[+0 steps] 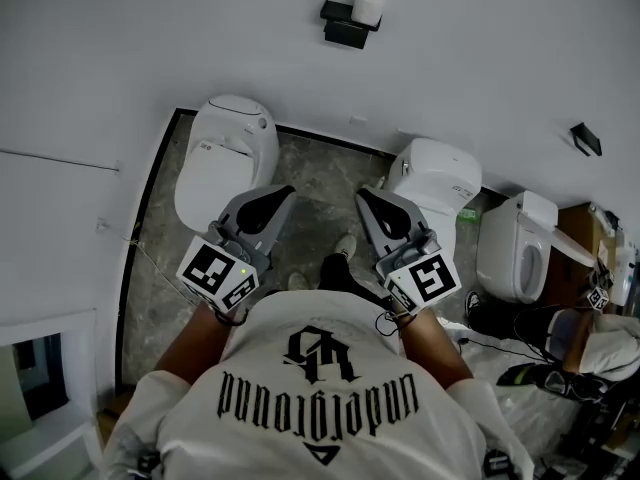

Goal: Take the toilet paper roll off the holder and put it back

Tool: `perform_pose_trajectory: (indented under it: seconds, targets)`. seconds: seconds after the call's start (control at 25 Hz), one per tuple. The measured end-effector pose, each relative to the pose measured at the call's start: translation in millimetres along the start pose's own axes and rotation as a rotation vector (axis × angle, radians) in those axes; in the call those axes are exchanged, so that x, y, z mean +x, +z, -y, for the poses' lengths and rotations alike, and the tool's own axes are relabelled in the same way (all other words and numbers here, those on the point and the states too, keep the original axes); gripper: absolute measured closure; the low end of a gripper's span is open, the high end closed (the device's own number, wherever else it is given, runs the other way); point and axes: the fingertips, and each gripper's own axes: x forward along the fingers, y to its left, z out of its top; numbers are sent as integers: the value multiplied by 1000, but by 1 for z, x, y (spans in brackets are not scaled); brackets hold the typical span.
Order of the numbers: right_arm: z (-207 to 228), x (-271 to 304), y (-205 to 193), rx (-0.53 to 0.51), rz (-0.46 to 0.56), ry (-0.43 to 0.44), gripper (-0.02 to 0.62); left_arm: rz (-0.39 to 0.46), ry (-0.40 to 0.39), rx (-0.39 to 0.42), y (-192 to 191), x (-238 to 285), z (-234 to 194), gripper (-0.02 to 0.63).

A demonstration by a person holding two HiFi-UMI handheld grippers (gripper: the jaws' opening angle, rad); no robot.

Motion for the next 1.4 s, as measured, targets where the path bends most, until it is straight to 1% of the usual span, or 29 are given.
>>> perform_pose_trajectory:
  seconds: [0.12,0.44,0.72,0.88,1.08,1.24,1.4]
  targets:
    - [13,6,-4,3,2,-12,582,-9,14,-9,-3,5,-9,594]
    - [52,36,-15,31,6,20,583,-34,48,1,-6,34,-37,594]
    - [102,61,-23,41,-8,53,583,-40,75,-13,-7,86,-63,594]
    - [140,70,-25,44,-6,59,583,-43,70,-2,-4,127,-73,594]
    - [191,67,-21,41,15,55,583,-41,54,27,4,182,-73,594]
    - [216,69,-19,28,23,55,581,-33,37,27,7,216,-73,594]
    - [234,72,-18,31,24,37,581,-35,5,27,4,238,-71,594]
